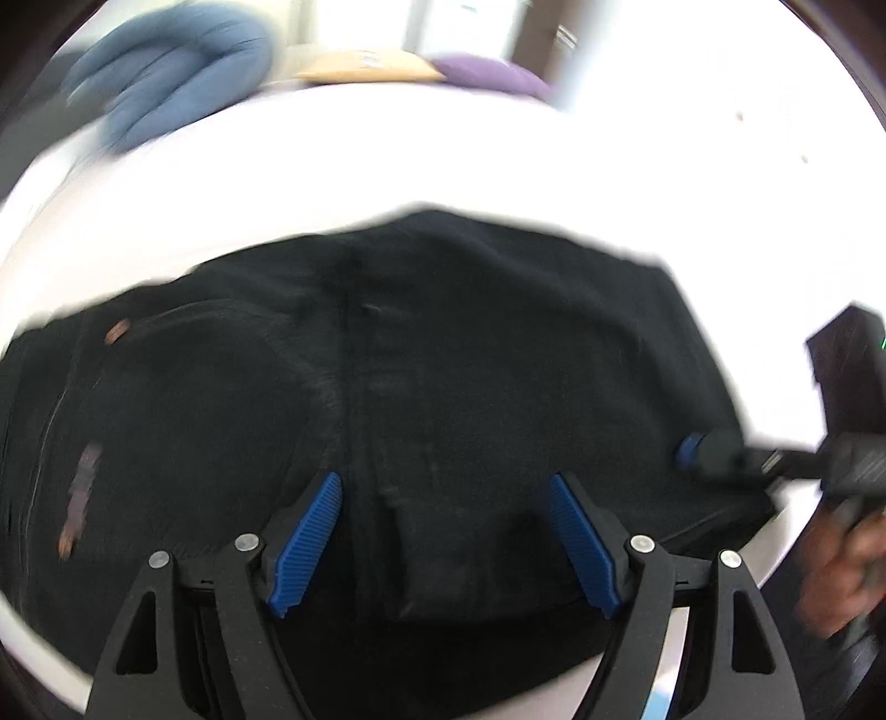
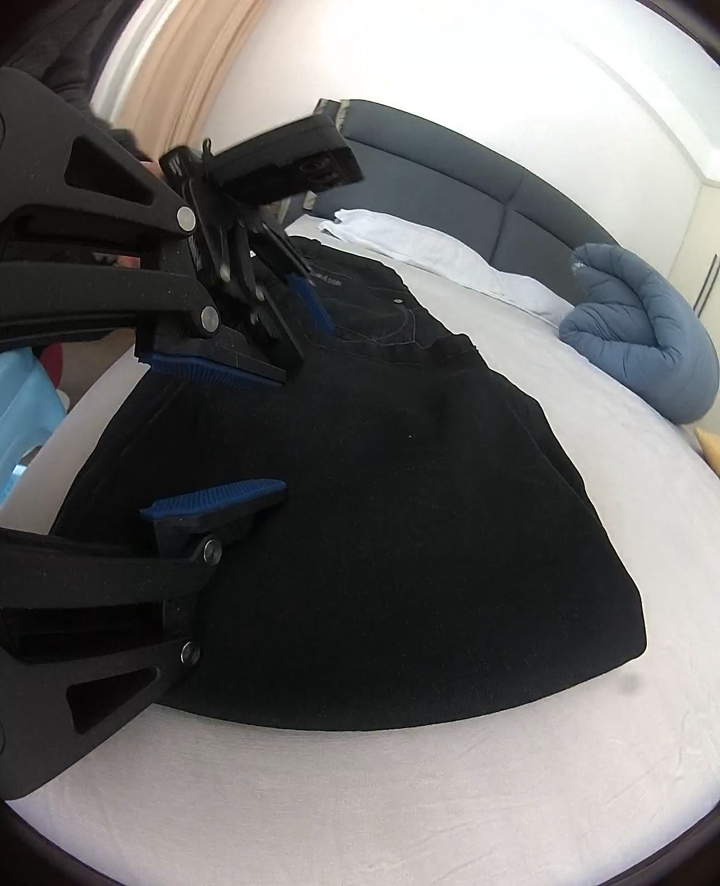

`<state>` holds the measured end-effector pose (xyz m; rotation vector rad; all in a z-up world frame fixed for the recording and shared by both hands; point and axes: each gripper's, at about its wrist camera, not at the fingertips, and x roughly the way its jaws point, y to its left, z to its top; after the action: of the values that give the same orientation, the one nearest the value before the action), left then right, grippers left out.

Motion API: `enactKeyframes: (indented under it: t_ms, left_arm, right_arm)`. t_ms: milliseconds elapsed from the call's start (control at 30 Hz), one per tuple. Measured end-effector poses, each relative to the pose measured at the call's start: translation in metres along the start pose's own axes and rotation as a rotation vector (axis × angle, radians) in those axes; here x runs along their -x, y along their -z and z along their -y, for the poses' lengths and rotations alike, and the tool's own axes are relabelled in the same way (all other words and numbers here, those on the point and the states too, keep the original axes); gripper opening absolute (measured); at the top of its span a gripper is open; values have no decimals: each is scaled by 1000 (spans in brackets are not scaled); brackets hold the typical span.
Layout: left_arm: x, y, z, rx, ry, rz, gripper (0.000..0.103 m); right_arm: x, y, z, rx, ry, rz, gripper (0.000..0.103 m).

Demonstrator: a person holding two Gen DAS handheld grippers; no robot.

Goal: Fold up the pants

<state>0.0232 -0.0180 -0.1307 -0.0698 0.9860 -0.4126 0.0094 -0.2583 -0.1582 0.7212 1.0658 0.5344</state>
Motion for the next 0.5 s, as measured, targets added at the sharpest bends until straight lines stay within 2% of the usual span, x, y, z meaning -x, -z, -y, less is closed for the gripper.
enactKeyframes:
  t_ms: [67,100,133,233,300,367,500]
  left_arm:
    - [31,7,-27,142,23,98,81]
    - [41,10,-39,196,25,125,83]
    - [54,16,-57,280,30,158,87]
    - [91,38,-119,535,50,248,89]
    - [108,51,-147,644,45,301,90]
    - [125,66,-176,751,41,363,93]
    - [126,84,-218,881,26,373,97]
  right_arm:
    - [-1,0,2,-3,3,-3,33]
    - [0,0,3,-10,2,-1,33]
    - [1,0,4,-19,2,2,33]
    - [-1,-1,5,-39,9,10,33]
    - [1,-2,-1,-57,7,20,34]
    - [5,-3,0,-79,-21,30,41]
    - [4,-5,3,-108,-33,41,42]
